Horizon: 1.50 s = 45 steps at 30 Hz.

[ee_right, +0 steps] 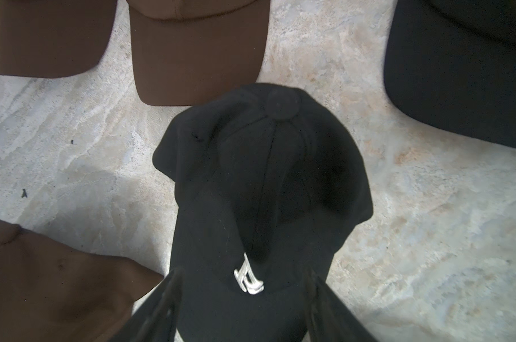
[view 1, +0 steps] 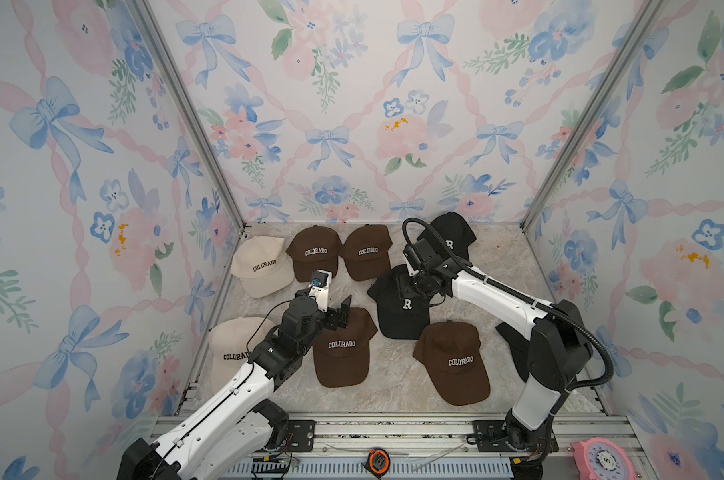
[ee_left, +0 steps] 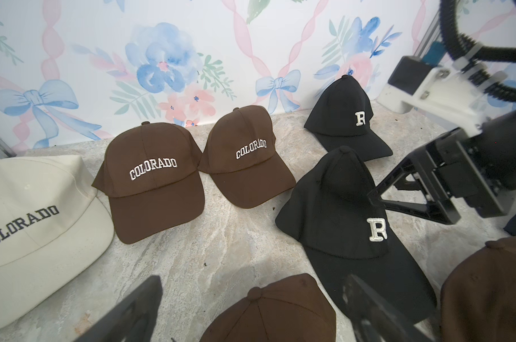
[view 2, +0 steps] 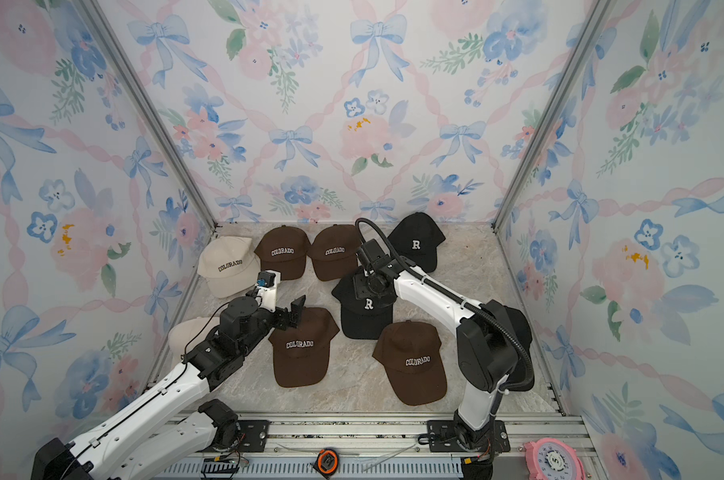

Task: Stack the baseball caps by color
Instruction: Pick up the baseball cap from the center of the board.

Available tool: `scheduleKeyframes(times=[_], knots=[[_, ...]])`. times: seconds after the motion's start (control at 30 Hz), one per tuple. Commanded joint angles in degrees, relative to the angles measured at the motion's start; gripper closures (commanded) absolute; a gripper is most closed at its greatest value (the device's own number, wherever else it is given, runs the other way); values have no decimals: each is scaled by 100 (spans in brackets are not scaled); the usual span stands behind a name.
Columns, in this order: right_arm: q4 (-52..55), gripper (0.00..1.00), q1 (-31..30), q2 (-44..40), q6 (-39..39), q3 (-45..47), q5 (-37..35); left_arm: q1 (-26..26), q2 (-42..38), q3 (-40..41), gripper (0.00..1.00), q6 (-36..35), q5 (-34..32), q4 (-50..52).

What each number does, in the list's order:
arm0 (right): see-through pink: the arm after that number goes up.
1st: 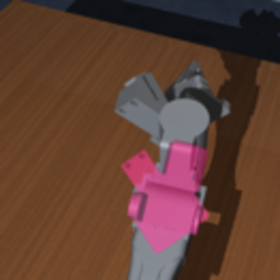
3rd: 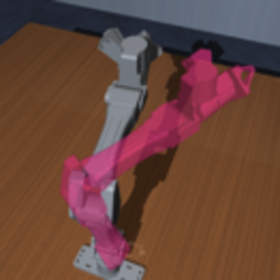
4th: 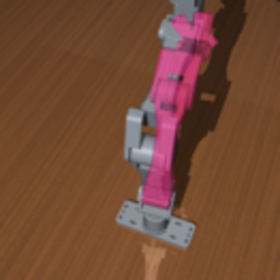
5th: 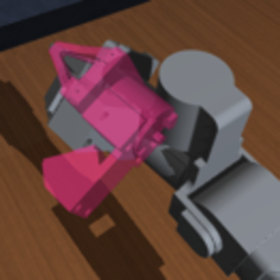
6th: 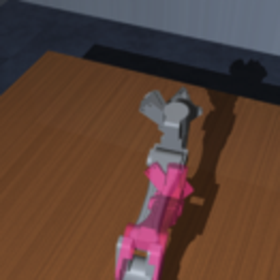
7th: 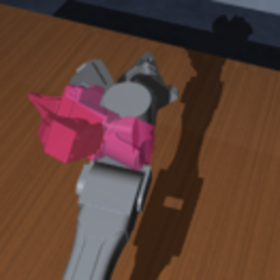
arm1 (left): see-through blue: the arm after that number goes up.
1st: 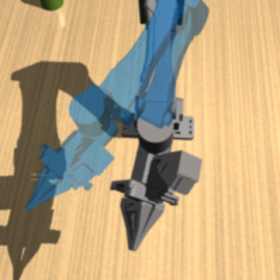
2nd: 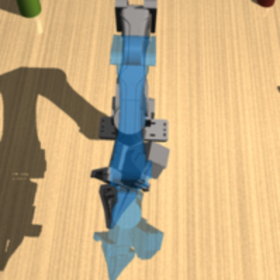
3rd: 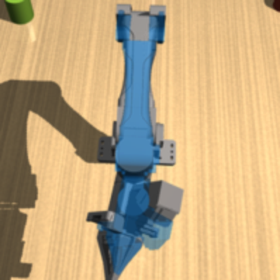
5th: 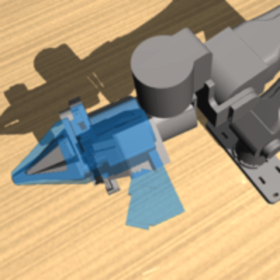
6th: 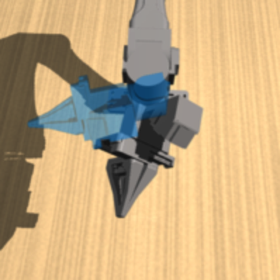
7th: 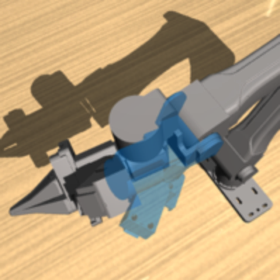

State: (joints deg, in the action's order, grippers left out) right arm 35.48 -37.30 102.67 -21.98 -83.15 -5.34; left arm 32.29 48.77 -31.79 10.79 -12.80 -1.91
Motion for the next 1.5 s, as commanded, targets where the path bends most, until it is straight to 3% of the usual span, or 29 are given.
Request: scheduleKeyframes(times=[0.0, 0.53, 0.67, 0.87, 1.23, 1.47], knots=[[141, 37, -59, 273, -54, -345, -70, 57, -103, 50, 2, 20, 101, 68], [321, 57, 28, 886, -175, -750, -268, 63, 167, -125, 2, -170, 126, -60], [301, 70, 38, 911, -224, -727, -236, 63, 291, -192, 2, -233, 128, -112], [376, 82, 80, 878, -197, -703, -222, 59, 482, -262, 2, -234, 217, -291], [732, 92, 231, 520, -57, -1053, -204, 59, 829, -647, 2, -266, 352, -441], [1102, 92, 432, 285, 128, -1539, -223, 67, 1108, -1002, 2, -323, 477, -503]])
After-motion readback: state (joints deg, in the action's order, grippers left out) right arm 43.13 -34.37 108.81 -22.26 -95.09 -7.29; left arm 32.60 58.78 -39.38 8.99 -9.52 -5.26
